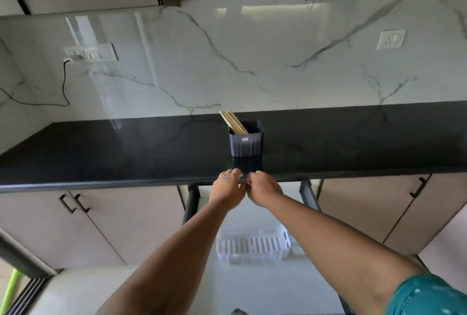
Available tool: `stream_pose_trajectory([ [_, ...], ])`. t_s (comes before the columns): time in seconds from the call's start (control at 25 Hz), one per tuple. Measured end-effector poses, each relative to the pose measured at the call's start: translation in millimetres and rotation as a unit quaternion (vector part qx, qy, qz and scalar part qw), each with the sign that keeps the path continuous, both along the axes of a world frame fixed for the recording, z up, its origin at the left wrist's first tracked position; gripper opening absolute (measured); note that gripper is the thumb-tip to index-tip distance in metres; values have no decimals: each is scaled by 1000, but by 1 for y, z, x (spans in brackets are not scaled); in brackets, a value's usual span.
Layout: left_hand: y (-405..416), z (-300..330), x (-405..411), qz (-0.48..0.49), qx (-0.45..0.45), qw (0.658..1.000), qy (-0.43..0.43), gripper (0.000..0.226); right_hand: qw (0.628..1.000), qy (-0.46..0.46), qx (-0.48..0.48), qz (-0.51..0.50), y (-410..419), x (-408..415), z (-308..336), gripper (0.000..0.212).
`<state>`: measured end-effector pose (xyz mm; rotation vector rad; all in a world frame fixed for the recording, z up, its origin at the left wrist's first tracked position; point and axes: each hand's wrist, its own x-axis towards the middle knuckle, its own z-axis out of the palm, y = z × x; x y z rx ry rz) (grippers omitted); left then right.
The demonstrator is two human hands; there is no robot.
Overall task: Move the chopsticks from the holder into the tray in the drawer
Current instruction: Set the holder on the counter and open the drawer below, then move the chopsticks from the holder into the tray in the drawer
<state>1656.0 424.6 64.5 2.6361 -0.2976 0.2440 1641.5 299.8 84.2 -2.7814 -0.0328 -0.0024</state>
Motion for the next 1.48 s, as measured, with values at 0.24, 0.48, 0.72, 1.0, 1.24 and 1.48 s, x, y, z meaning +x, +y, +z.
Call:
stream_pose_trajectory([
  [0.24,-5,19,139,10,-52,998,31,34,999,-31,4,-36,1,132,13,21],
  [0.48,-8,1,229,-36,98,994,22,58,998,-27,-48,15,-31,243,3,44],
  [0.72,-27,-14,257,-45,189,981,-2,34,981,-20,-182,58,-39,274,-21,33],
  [1.0,-11,-28,197,-64,171,980,-84,36,980,-64,-176,73,-42,214,-30,25],
  [1.24,4,-23,157,-71,156,982,-76,29,986,-25,-143,84,-30,174,-19,32],
  [1.48,1,19,176,-44,154,973,-164,46,991,-20,134,-11,-29,204,16,37],
])
